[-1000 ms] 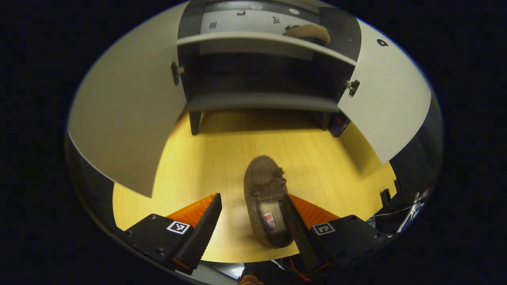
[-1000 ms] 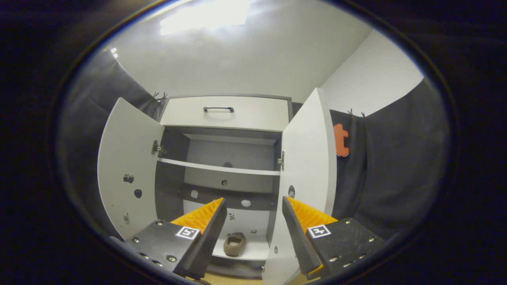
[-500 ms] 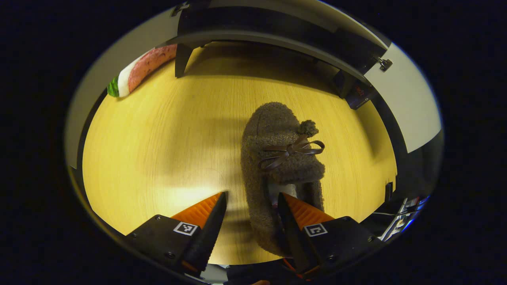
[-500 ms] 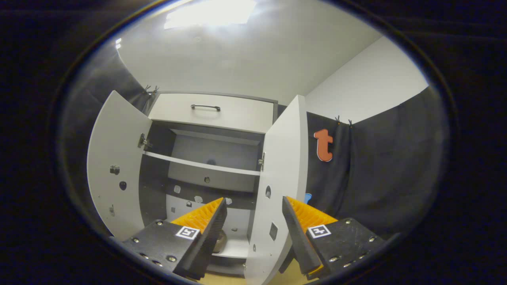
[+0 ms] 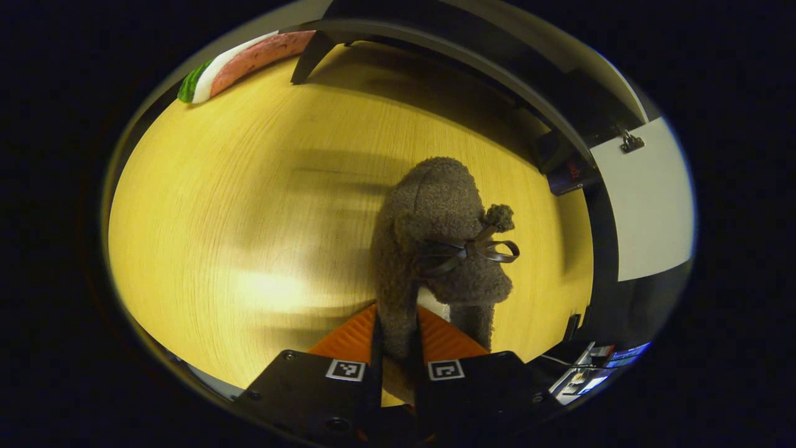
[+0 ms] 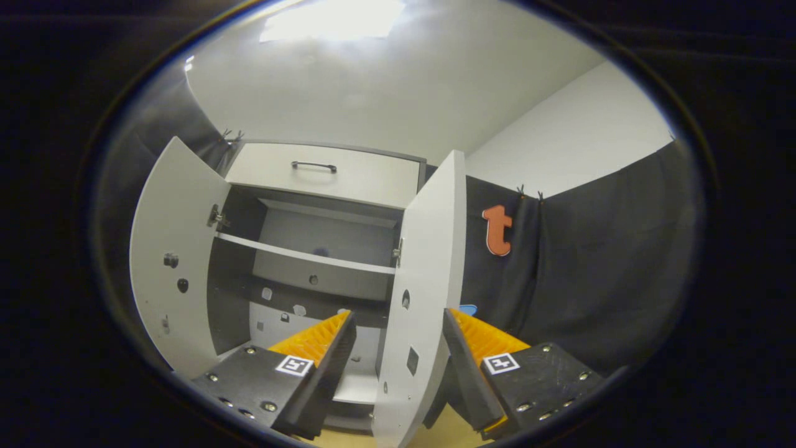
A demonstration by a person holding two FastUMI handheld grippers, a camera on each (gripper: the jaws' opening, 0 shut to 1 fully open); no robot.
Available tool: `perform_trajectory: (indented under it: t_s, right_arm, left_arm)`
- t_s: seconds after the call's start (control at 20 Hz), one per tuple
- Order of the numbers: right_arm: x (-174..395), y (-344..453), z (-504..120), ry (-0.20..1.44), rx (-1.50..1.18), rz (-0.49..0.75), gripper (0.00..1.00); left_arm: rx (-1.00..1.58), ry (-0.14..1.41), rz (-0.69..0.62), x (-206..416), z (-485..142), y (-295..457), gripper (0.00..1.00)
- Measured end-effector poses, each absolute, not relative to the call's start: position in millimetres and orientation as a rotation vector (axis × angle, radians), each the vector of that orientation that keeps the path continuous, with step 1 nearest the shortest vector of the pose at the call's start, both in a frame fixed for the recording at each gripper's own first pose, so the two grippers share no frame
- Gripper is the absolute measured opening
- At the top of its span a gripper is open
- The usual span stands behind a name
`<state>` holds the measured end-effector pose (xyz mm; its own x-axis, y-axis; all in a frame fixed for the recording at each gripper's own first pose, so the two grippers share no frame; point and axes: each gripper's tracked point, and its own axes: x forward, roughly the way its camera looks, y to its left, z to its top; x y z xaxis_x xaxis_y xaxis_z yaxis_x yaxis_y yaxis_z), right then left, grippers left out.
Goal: Grab one shoe with the right hand and put it into the shoe cabinet, grab the other shoe with the left hand and put it into the shoe cabinet; then close the right door with the right hand and the left door with the left hand.
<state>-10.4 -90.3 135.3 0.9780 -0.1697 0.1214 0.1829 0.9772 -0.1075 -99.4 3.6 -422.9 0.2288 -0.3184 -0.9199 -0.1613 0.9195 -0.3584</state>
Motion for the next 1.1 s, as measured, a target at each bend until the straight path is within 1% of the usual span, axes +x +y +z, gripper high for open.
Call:
perform_trajectory:
  t_s: [0.05,0.15,0.2,0.35,0.45,0.75,0.8,0.85,0.9,1.1]
  right_arm:
    - [-11.1,-91.1,136.3,-0.114,-0.117,-0.180,0.84]
    - [-13.0,-92.2,138.3,-0.121,-0.110,-0.182,0.84]
    - [-13.5,-93.4,139.3,-0.124,-0.109,-0.184,0.84]
    - [-14.3,-96.7,136.7,-0.119,-0.107,-0.188,0.84]
    - [-16.8,-97.5,135.4,-0.114,-0.102,-0.188,0.84]
    - [-21.8,-101.0,136.9,-0.124,-0.087,-0.183,0.84]
    - [-23.3,-101.7,138.1,-0.127,-0.081,-0.183,0.84]
    - [-24.1,-102.5,138.8,-0.129,-0.076,-0.181,0.84]
    - [-24.4,-103.1,139.2,-0.132,-0.073,-0.181,0.84]
    - [-27.7,-107.3,141.4,-0.144,-0.066,-0.182,0.84]
  left_arm:
    - [-0.431,1.344,-0.107,-99.0,-420.4,5.4,0.20]
    - [-0.454,1.319,-0.073,-94.9,-418.4,7.8,0.10]
    - [-0.462,1.322,-0.069,-95.3,-416.1,9.3,0.01]
    - [-0.468,1.286,-0.086,-90.8,-400.0,13.4,0.02]
    - [-0.497,1.233,-0.103,-77.9,-373.5,2.3,0.01]
    - [-0.518,1.019,-0.149,-13.9,-287.3,-10.3,0.01]
    - [-0.515,0.988,-0.158,-4.6,-272.5,-9.9,0.04]
    - [-0.514,0.957,-0.164,4.4,-259.7,-10.4,0.01]
    - [-0.514,0.927,-0.169,14.7,-245.9,-10.7,0.01]
    - [-0.498,0.827,-0.204,48.9,-196.2,-12.6,0.02]
